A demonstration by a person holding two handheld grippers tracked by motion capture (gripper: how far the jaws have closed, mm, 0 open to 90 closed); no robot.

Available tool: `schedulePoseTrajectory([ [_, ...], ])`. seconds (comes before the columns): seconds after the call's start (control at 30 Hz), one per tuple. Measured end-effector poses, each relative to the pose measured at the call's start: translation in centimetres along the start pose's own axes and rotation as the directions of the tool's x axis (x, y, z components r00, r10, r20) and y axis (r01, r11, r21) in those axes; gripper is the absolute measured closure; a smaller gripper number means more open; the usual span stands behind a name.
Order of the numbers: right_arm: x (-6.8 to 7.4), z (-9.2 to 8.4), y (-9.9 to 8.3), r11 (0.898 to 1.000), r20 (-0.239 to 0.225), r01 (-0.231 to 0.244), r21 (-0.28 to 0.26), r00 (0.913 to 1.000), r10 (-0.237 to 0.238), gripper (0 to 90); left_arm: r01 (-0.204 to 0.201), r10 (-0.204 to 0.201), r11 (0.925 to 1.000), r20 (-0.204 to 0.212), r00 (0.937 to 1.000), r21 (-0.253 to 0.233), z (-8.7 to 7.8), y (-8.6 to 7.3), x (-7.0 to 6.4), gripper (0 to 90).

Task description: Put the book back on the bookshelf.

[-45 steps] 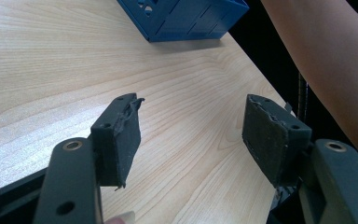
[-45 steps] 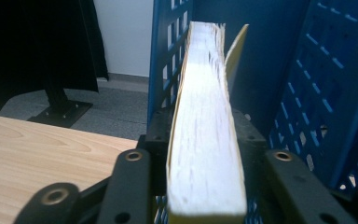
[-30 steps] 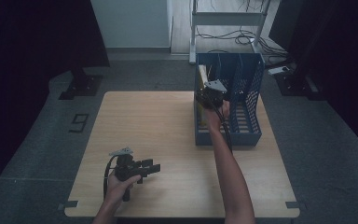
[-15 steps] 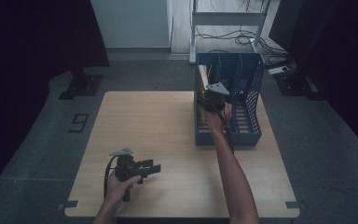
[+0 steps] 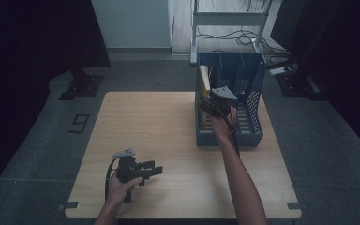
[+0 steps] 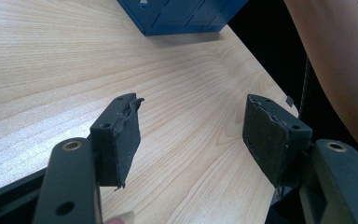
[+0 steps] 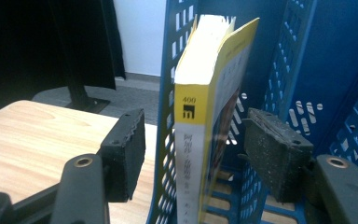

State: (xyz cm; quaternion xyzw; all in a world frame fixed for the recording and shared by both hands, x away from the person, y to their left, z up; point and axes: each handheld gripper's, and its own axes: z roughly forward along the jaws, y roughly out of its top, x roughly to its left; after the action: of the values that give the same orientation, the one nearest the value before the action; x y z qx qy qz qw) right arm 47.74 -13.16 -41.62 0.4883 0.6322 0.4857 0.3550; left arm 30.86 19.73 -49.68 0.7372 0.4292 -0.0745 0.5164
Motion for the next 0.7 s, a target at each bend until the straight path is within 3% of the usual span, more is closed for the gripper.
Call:
schedulePoseTrajectory([
  [0.7, -1.5, -3.4, -0.9, 1.000, -0.069, -0.008, -0.004, 0.9976, 0.008, 37.4, -0.004, 0.004, 0.9998, -0.006, 1.0000, 0.017, 0.3, -0.2, 0.0, 36.4],
])
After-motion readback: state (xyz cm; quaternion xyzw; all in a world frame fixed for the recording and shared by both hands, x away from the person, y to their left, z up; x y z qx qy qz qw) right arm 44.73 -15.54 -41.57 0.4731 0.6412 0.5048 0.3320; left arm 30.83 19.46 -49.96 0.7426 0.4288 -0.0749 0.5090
